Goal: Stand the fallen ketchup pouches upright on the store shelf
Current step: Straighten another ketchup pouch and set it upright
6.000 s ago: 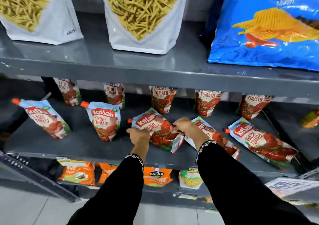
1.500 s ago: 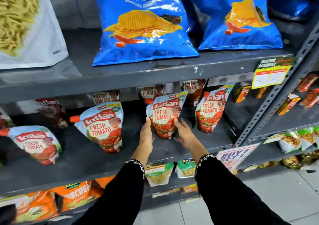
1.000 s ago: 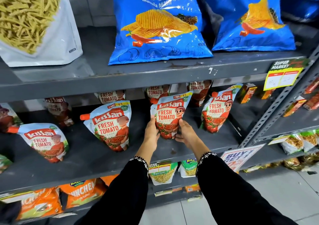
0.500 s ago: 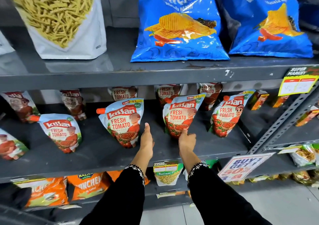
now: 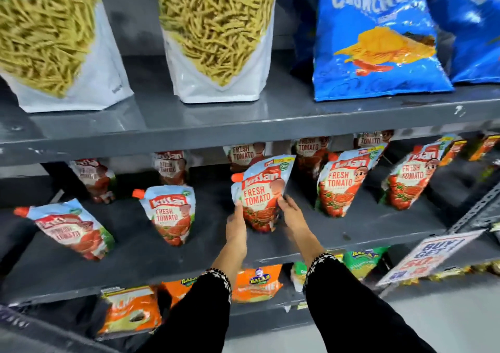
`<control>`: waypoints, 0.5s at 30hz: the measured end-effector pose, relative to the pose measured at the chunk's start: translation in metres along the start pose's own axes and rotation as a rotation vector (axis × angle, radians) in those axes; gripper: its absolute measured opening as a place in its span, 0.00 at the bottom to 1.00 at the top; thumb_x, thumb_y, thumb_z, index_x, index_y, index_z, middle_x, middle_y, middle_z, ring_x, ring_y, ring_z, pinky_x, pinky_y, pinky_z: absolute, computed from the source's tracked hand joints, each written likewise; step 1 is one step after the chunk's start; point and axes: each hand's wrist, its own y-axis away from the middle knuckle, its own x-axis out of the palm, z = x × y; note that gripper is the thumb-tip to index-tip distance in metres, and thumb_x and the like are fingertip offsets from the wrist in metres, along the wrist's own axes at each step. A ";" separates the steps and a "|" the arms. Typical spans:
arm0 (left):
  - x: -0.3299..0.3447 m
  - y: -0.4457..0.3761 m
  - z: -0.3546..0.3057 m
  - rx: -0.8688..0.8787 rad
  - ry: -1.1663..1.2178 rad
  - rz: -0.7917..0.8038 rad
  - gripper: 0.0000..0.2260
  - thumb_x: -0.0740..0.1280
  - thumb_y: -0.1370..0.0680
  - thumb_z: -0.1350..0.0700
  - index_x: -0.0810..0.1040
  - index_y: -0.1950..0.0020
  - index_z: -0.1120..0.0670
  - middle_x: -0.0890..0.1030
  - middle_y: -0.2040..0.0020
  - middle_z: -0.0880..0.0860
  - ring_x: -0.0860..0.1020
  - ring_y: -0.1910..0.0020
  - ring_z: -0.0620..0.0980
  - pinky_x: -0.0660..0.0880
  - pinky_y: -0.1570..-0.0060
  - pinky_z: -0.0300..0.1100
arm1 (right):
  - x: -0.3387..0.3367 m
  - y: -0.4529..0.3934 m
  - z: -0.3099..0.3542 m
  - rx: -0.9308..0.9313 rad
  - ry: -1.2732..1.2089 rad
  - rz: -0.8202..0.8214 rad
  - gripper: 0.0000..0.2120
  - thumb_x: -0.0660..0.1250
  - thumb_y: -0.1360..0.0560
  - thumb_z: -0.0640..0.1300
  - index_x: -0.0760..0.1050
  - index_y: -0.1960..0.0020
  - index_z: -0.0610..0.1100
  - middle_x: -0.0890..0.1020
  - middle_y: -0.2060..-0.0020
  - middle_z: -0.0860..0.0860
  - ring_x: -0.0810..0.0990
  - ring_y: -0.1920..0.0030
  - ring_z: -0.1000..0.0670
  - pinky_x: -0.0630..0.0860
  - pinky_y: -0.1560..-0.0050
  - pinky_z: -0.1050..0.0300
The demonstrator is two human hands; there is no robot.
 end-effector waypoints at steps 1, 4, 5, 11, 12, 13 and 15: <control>-0.001 0.000 -0.004 0.009 0.015 0.064 0.23 0.57 0.22 0.39 0.71 0.36 0.54 0.79 0.47 0.53 0.78 0.53 0.50 0.74 0.56 0.42 | 0.000 0.003 0.000 0.019 -0.010 0.006 0.20 0.61 0.21 0.49 0.67 0.30 0.47 0.77 0.39 0.46 0.78 0.53 0.49 0.75 0.65 0.57; 0.001 0.005 -0.012 -0.033 0.100 0.154 0.21 0.56 0.21 0.42 0.72 0.35 0.53 0.80 0.46 0.53 0.78 0.48 0.51 0.75 0.54 0.42 | 0.004 0.009 -0.003 0.048 -0.036 0.031 0.09 0.59 0.21 0.51 0.70 0.42 0.52 0.76 0.47 0.51 0.76 0.59 0.56 0.73 0.66 0.58; 0.001 0.005 -0.013 -0.033 0.111 0.170 0.22 0.56 0.21 0.42 0.71 0.33 0.54 0.79 0.40 0.55 0.77 0.41 0.54 0.76 0.46 0.47 | 0.008 0.010 -0.004 0.042 -0.039 0.020 0.07 0.59 0.21 0.51 0.69 0.44 0.52 0.76 0.48 0.51 0.76 0.60 0.56 0.73 0.66 0.58; -0.001 -0.008 -0.026 -0.030 0.107 0.185 0.25 0.55 0.21 0.41 0.71 0.32 0.56 0.76 0.33 0.58 0.76 0.38 0.56 0.73 0.46 0.46 | 0.020 0.012 -0.011 -0.023 0.017 -0.011 0.18 0.56 0.20 0.51 0.66 0.33 0.44 0.76 0.39 0.42 0.79 0.53 0.48 0.77 0.65 0.57; -0.001 -0.011 -0.026 -0.030 0.103 0.186 0.25 0.55 0.21 0.41 0.71 0.32 0.56 0.75 0.33 0.58 0.75 0.37 0.56 0.72 0.45 0.46 | 0.021 0.012 -0.012 -0.031 0.020 -0.014 0.19 0.56 0.20 0.51 0.65 0.33 0.44 0.76 0.37 0.42 0.79 0.51 0.47 0.77 0.64 0.56; -0.001 -0.012 -0.027 -0.033 0.097 0.190 0.25 0.55 0.21 0.41 0.70 0.31 0.56 0.75 0.33 0.58 0.74 0.36 0.57 0.72 0.44 0.46 | 0.022 0.011 -0.012 -0.034 0.016 -0.016 0.19 0.56 0.20 0.51 0.65 0.32 0.43 0.75 0.36 0.41 0.79 0.47 0.45 0.79 0.59 0.52; -0.003 -0.014 -0.026 -0.034 0.084 0.207 0.26 0.55 0.21 0.40 0.68 0.30 0.56 0.74 0.32 0.59 0.73 0.34 0.57 0.72 0.41 0.47 | 0.023 0.008 -0.012 -0.030 0.013 -0.020 0.19 0.56 0.20 0.50 0.64 0.32 0.43 0.75 0.35 0.41 0.76 0.39 0.41 0.78 0.48 0.43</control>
